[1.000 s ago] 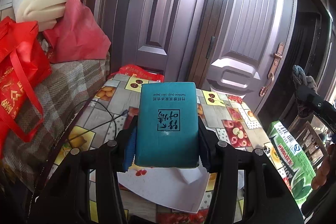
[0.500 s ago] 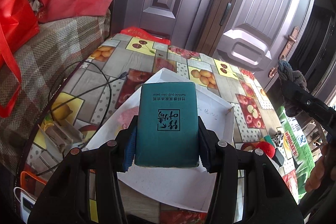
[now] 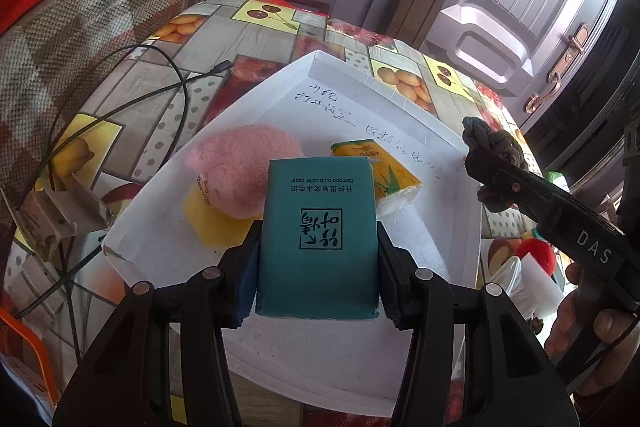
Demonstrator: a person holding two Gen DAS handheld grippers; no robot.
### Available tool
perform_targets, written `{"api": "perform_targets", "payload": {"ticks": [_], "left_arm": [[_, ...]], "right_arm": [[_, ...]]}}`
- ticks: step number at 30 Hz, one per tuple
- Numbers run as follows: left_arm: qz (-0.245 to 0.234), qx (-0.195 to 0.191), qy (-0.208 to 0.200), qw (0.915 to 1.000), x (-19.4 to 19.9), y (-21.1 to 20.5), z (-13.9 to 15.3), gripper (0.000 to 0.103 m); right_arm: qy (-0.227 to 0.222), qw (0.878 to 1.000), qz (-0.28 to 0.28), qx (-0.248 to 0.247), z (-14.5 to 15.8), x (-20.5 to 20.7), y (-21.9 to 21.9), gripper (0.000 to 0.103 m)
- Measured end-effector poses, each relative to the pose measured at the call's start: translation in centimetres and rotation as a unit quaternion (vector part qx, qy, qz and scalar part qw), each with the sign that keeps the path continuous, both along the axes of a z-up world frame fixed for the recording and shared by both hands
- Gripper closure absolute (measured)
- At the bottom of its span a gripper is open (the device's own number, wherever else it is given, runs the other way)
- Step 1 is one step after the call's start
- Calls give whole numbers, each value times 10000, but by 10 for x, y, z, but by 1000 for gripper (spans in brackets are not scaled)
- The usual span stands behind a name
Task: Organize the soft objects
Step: 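Open the left gripper to drop the teal pack while the right releases the hair ties, then grasp the white fabric roll with the left gripper while the right moves to the rope knot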
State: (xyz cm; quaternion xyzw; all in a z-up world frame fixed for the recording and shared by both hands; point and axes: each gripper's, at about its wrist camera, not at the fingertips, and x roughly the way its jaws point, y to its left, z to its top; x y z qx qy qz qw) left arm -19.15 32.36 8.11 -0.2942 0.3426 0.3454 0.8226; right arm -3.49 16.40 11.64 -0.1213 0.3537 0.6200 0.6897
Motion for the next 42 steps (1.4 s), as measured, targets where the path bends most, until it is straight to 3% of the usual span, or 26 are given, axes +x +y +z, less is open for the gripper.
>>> {"api": "perform_targets", "payload": {"ticks": [1,2,3,5,13,20,25,29,36,39,42], "left_arm": [[128,115,45,9998,-2,0,1,35],[262,234,58,9994,-5,1,2,20],[381,328,36,9987,-9,3,4,1],[527,438,96,9976,-14,6,6,0],[658,498,37,9966,-25,3,18,0],[579,703,-134,9958,-29,-16,45,0],[193,900,-368,9951,-26,-36,63,0],[-769,993,-19,9921,7,-65,51,0],[-2329,617,469,9694,90,-130,9,0],[-2796,723,767,9543,130,-161,-8,0],[-2970,944,1173,9429,163,-179,-28,0]], "right_arm": [[-20,10000,33,0,-2,-1,1,45],[-44,10000,57,30,-3,-2,1,22],[-89,9999,58,72,-3,-4,0,8],[-105,9998,39,160,-2,-5,-3,0],[-302,9991,47,280,7,-18,-22,0],[-452,9970,-115,610,35,-20,-62,0],[-215,9864,-1119,1187,51,23,-127,0],[186,9698,-2153,1133,38,68,-188,0],[421,9420,-3235,784,5,96,-289,0],[487,9322,-3520,688,-2,105,-323,0],[449,9224,-3777,664,-3,114,-358,0]]}}
